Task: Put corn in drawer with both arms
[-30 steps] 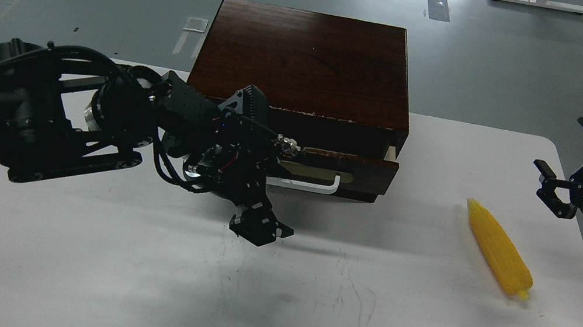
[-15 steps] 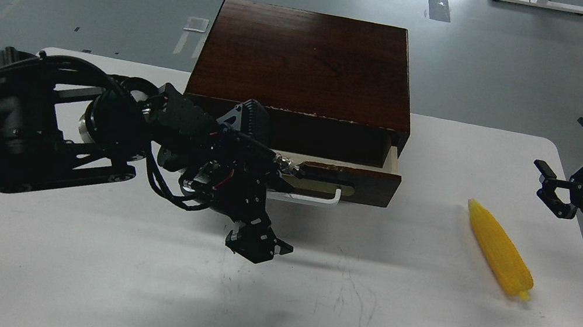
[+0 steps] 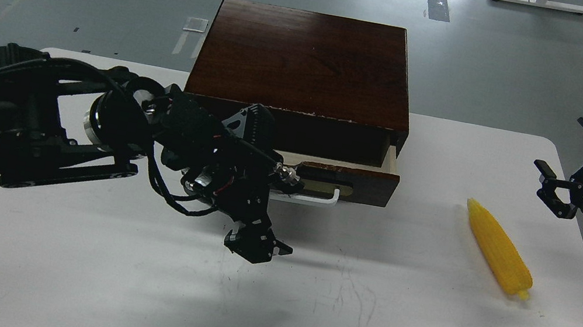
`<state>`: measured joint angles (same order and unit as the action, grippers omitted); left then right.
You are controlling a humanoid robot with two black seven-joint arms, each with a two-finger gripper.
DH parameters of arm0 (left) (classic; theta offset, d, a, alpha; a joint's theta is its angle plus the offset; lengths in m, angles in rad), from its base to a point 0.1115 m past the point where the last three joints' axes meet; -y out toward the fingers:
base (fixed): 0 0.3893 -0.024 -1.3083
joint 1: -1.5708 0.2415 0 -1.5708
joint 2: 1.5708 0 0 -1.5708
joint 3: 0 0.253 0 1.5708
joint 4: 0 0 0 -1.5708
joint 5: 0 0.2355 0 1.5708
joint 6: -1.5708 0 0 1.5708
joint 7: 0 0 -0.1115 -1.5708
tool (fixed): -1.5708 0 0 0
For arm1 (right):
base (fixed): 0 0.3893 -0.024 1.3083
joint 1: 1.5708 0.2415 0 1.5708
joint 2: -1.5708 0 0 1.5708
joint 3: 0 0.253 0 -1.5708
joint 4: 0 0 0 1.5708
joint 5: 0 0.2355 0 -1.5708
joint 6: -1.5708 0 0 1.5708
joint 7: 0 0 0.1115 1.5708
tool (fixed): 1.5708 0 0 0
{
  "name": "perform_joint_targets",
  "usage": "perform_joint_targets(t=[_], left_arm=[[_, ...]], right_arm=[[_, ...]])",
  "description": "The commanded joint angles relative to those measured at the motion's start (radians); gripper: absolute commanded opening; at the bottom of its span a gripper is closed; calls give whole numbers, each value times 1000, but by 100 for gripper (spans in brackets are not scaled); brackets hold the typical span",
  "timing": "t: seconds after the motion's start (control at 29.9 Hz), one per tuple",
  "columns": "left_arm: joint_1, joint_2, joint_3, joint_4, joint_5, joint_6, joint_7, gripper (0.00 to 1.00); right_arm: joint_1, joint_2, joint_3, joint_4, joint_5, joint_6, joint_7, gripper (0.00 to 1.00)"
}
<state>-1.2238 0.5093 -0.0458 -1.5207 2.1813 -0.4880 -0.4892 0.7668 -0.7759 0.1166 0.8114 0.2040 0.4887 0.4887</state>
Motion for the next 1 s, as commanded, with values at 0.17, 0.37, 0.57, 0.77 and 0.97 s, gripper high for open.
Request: perform_joint_targets(t=[0.17,0.37,0.57,0.77,0.97], left_arm=[[-48,-3,-3,-7,0,-1,1,99],[-74,11,-19,-39,0,-1,1,99],[-66,126,-98,-82,-343,-1,1,99],[6,257,-149,-47,-945,-1,1,99],[142,341,-163,45,-1539,46,1,99]], right_arm=[[-3,3,0,0,0,0,0,100],[-1,1,0,0,0,0,0,100],[-6,-19,0,-1,0,0,0,100],[-15,-25,0,0,0,0,0,100],[-14,-35,-3,3,-3,0,0,100]])
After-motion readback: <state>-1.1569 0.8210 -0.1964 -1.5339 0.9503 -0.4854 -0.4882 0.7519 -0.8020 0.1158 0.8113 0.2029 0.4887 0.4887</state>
